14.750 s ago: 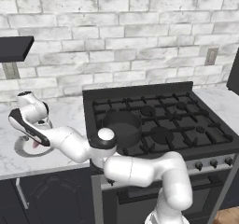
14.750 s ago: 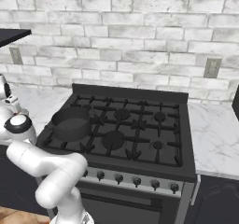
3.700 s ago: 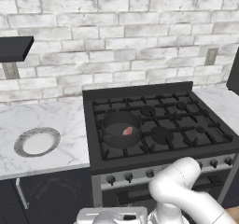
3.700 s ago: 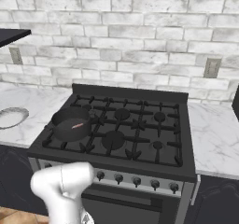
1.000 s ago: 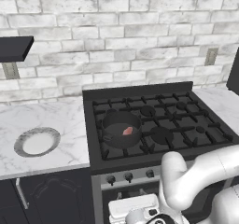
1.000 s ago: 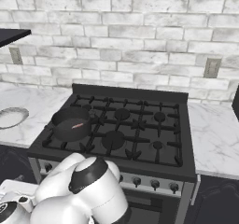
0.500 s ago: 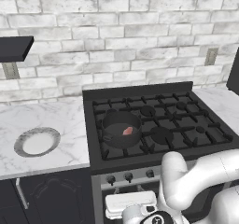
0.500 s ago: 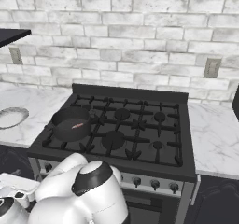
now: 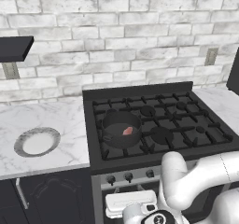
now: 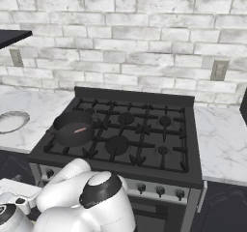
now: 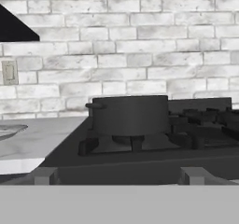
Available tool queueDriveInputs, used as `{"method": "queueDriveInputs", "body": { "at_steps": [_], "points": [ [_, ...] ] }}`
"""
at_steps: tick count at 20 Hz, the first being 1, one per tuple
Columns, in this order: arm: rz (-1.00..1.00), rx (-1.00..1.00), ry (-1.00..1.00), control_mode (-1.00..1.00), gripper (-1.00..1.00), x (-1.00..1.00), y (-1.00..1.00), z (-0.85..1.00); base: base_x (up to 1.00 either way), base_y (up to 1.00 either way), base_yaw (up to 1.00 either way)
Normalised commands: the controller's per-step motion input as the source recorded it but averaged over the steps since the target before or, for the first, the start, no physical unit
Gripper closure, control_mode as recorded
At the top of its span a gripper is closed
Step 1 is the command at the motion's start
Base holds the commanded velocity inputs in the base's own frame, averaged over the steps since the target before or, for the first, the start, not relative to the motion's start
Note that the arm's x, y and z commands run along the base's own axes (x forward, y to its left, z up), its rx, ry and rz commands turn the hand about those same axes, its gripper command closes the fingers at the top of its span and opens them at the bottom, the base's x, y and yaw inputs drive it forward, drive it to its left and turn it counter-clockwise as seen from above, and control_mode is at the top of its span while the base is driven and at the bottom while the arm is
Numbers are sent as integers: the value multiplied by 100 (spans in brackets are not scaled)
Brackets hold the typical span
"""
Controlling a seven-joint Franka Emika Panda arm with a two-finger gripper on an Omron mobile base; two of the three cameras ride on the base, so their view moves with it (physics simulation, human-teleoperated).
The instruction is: Retrieve the frozen meat and place it in the pot on a burner. Then turn the burner on.
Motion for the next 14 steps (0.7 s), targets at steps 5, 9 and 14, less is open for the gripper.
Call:
{"method": "queueDriveInputs", "body": {
  "at_steps": [5, 9, 14],
  "points": [
    [0, 0, -1, -100, -100, 0, 0, -19, 0, 0, 0],
    [0, 0, 0, -100, -100, 0, 0, -26, 0, 0, 0],
    [0, 0, -4, -100, -100, 0, 0, -11, 0, 0, 0]
  ]
}}
